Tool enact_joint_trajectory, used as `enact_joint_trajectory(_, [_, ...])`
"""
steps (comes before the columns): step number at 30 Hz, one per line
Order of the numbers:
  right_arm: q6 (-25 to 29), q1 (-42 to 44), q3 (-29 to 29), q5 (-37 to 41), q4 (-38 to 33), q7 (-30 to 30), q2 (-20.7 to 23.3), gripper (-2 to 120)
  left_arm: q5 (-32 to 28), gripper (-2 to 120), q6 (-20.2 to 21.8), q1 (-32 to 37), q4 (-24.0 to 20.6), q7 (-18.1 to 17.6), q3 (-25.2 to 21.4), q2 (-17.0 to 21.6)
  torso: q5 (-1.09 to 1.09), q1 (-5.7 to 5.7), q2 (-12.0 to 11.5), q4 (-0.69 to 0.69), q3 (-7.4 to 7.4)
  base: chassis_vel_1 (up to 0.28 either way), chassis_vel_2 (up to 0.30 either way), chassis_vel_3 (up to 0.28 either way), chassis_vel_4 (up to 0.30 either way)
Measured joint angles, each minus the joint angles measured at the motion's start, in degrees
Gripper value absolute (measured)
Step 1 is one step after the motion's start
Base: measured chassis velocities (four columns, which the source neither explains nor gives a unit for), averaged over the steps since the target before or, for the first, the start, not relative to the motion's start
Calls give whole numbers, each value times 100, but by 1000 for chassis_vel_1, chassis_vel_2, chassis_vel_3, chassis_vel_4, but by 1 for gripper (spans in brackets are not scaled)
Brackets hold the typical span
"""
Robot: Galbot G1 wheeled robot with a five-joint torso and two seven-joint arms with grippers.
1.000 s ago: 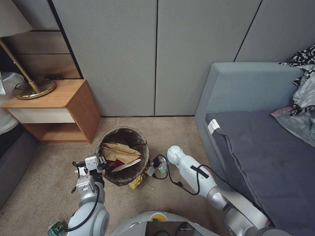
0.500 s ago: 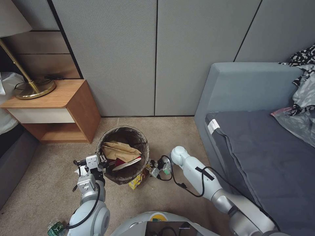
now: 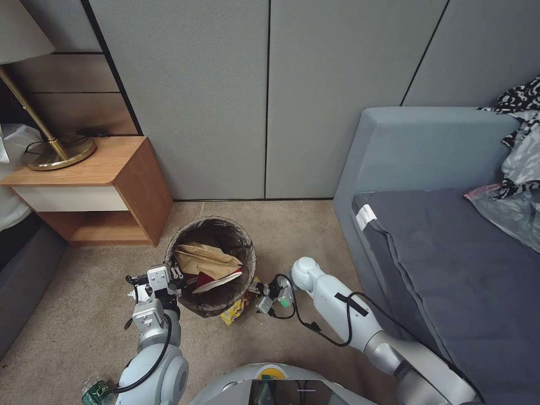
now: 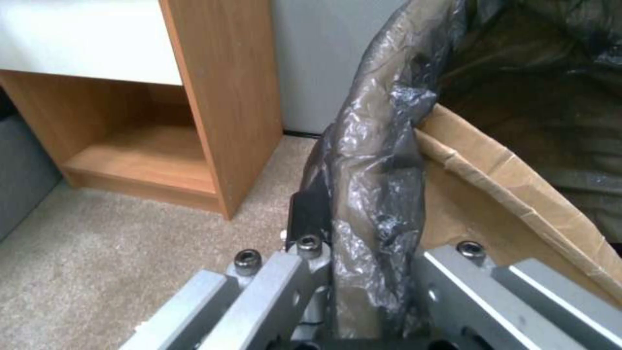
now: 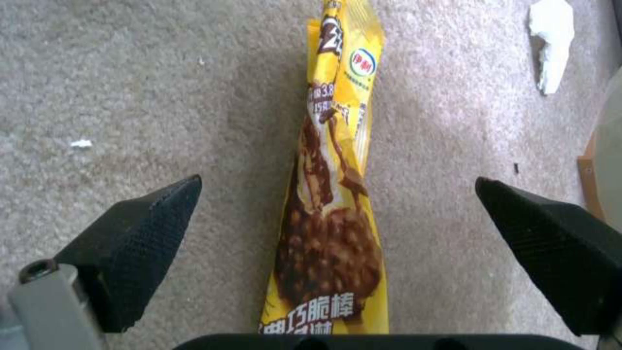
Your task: Pick up the trash bin, then pick up the garbage from the floor and place it into the trash bin.
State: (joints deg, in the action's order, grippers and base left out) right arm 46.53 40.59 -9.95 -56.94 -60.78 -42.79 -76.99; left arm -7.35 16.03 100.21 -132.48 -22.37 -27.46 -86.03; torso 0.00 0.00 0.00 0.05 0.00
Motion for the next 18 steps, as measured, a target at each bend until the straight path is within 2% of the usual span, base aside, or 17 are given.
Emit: enact_joint_trajectory(18, [-8, 185, -128, 103, -118, 127, -49, 100, 24, 0, -4, -2, 8, 1, 17, -16, 0, 0, 0, 0, 0, 0, 0, 0, 0])
